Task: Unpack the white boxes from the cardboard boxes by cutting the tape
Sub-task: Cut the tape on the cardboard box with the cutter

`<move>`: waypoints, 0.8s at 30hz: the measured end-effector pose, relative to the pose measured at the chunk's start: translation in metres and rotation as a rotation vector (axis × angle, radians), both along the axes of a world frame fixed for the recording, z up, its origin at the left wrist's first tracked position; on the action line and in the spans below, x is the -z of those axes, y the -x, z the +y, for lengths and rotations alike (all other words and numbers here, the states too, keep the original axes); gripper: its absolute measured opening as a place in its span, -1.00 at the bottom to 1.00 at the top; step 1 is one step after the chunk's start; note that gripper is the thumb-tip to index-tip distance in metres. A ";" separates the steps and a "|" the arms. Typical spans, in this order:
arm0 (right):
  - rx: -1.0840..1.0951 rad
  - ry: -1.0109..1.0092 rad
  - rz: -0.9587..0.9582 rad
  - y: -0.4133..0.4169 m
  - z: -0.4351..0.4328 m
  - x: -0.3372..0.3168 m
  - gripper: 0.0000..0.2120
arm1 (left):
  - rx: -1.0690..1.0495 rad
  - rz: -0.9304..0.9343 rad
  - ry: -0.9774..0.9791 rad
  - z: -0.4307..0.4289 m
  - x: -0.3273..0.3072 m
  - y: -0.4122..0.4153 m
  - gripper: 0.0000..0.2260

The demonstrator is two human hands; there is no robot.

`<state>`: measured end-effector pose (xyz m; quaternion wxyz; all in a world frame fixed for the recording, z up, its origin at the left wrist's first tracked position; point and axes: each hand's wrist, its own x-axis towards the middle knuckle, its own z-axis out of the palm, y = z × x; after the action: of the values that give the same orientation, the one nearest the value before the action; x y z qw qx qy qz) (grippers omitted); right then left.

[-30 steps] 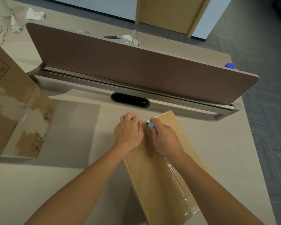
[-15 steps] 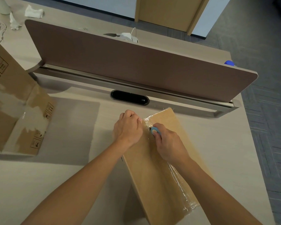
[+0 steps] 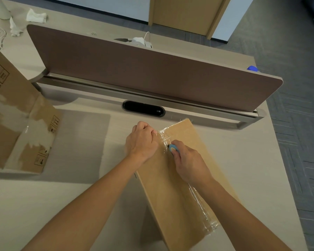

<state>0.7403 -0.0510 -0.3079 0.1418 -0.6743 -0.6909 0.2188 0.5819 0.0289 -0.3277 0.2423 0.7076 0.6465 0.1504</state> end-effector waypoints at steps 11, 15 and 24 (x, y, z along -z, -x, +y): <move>0.004 0.008 -0.032 -0.004 -0.014 0.002 -0.76 | -0.010 0.004 -0.017 -0.001 0.000 -0.001 -0.72; 0.005 0.004 -0.042 -0.006 -0.021 0.002 -0.77 | -0.006 -0.013 -0.007 0.000 0.001 0.001 -0.73; 0.031 0.020 -0.049 -0.011 -0.037 0.006 -0.75 | 0.003 -0.004 -0.021 -0.001 0.003 0.001 -0.74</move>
<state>0.7511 -0.0882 -0.3135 0.1213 -0.6917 -0.6812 0.2069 0.5813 0.0276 -0.3303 0.2366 0.7106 0.6435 0.1582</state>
